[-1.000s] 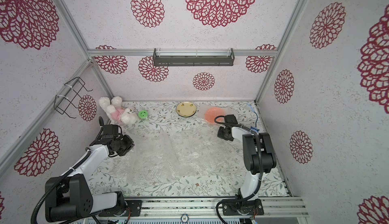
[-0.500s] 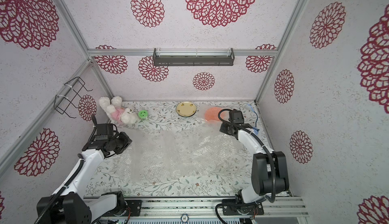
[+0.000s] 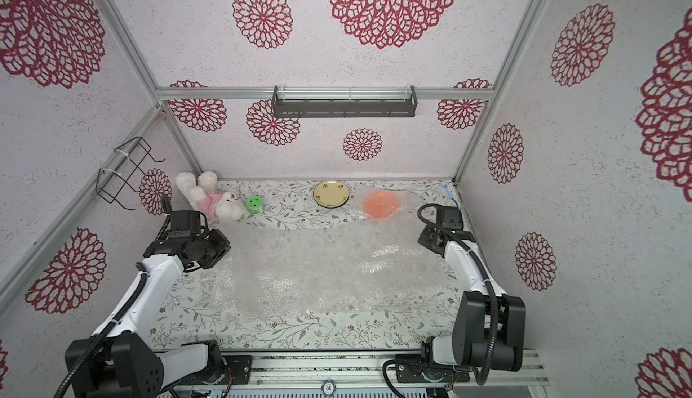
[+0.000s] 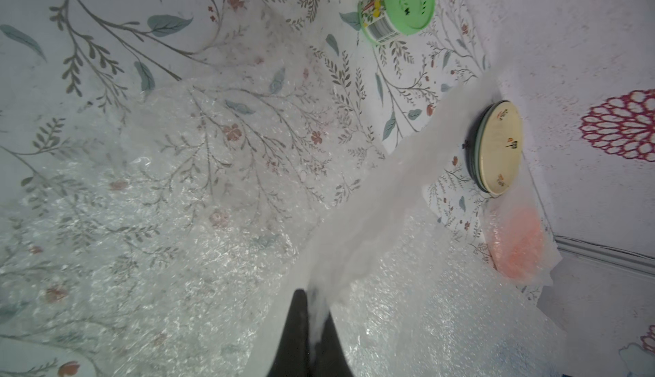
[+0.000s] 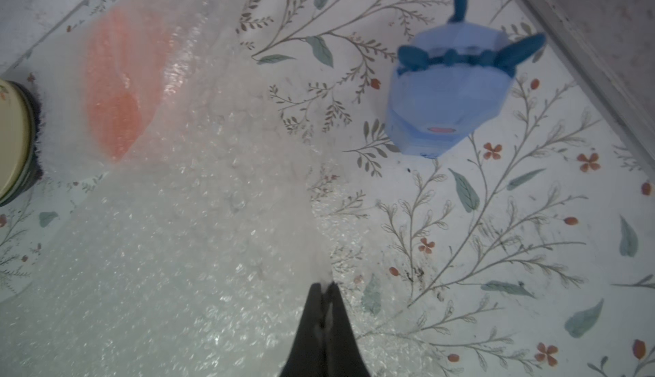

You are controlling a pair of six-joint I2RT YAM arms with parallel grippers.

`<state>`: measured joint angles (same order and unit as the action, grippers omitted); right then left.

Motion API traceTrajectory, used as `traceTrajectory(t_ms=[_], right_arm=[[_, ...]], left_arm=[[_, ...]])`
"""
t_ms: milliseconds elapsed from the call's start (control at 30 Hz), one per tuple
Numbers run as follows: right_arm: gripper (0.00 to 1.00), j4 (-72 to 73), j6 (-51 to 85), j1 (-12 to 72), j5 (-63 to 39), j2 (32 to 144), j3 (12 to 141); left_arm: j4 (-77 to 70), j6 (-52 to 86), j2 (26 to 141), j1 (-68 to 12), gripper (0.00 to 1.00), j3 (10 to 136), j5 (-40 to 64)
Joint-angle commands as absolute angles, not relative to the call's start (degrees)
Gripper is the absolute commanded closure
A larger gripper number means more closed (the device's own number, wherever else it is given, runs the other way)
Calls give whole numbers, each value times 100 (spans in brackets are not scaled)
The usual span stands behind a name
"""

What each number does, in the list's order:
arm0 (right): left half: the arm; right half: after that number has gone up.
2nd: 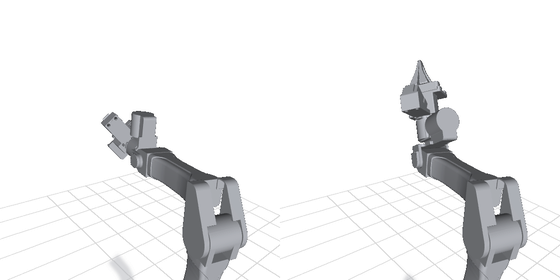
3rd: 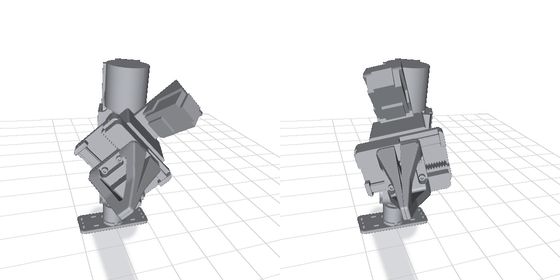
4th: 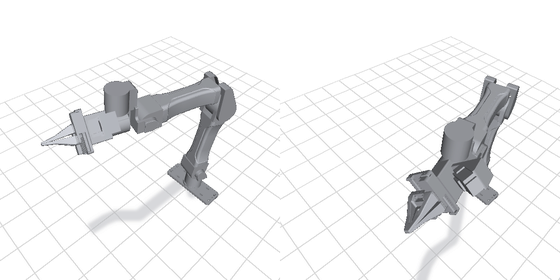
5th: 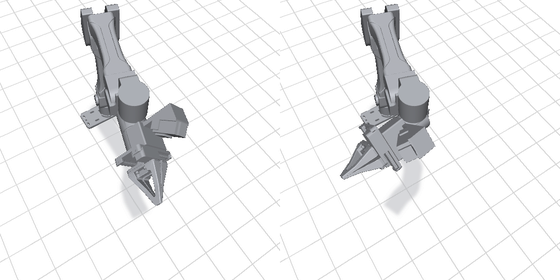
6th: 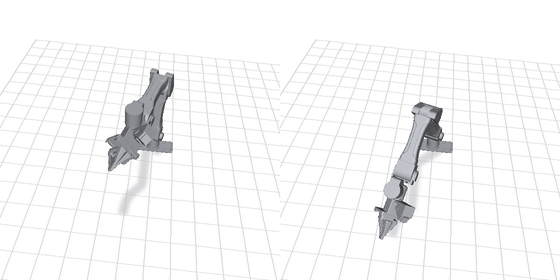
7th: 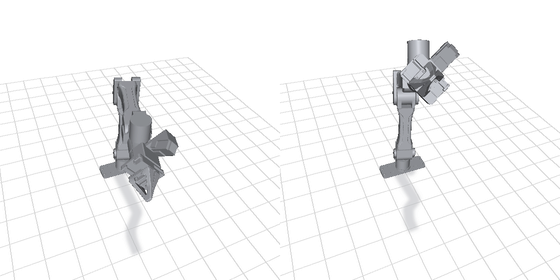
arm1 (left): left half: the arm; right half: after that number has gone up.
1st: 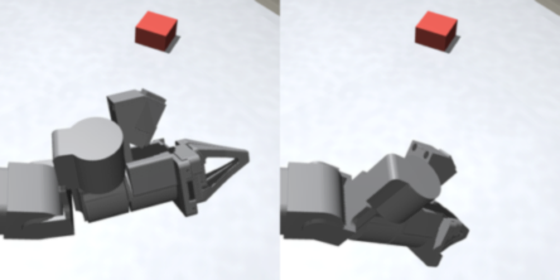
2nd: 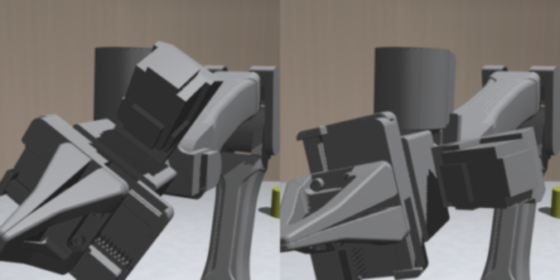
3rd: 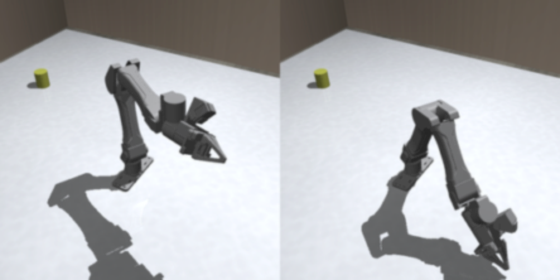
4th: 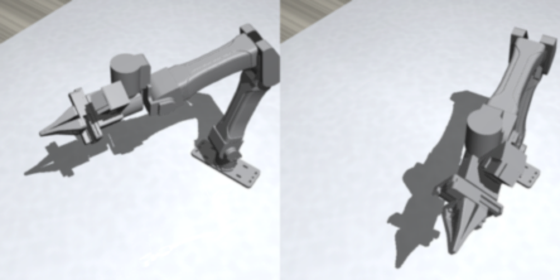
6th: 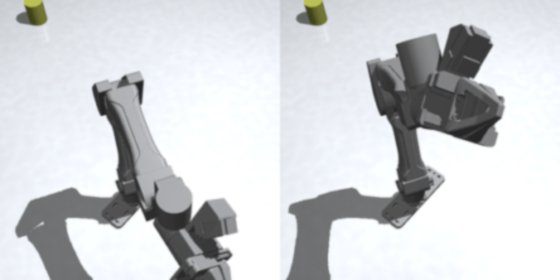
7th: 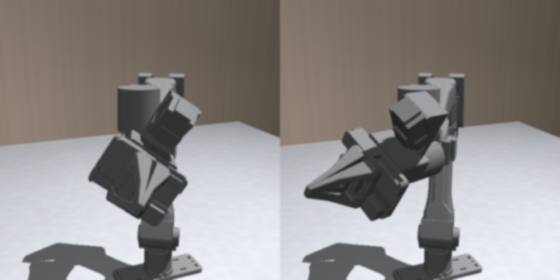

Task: Unpack dinner plates from bubble wrap
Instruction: Adjust the bubble wrap on the bubble wrap.

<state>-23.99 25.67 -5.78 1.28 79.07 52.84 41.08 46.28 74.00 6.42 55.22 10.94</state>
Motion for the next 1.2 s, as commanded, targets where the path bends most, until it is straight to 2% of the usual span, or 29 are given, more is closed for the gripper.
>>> traceTrajectory(t_ms=[0, 267, 600, 633, 667, 700, 767, 933, 967, 1033, 1100, 1167], right_arm=[[100, -2128, 2799, -689, 72, 7877, 5122], [100, -1375, 3129, -1202, -388, 8028, 4515], [100, -695, 3453, -1433, -953, 8622, 4225], [100, -641, 3494, -1440, -977, 8622, 4192], [100, -610, 3526, -1446, -983, 8615, 4165], [96, -560, 3556, -1457, -1000, 8610, 4142], [78, -514, 3585, -1473, -1065, 8581, 4122], [33, -495, 3652, -1611, -1257, 8352, 4132], [25, -528, 3655, -1641, -1230, 8265, 4161], [1, -596, 3602, -1664, -1199, 8026, 4236], [1, -746, 3534, -1660, -1141, 7800, 4378], [1, -887, 3483, -1584, -958, 7511, 4522]], left_arm=[[3850, 4483, 7748, 675, 100, 5774, 1191], [3807, 4324, 8702, 681, 100, 6168, 1011], [3646, 4411, 9063, 741, 100, 6101, 697], [3592, 4438, 9102, 751, 99, 6100, 739], [3570, 4470, 9134, 756, 94, 6095, 769], [3544, 4498, 9156, 763, 88, 6100, 799], [3504, 4547, 9118, 789, 78, 6084, 801], [3712, 4682, 8673, 873, 29, 6108, 467], [3802, 4708, 8555, 881, 22, 6116, 317], [3991, 4697, 8209, 896, 9, 6145, 63], [4010, 4654, 7851, 855, 0, 6118, 13], [4017, 4619, 7452, 724, 3, 6087, 8]])
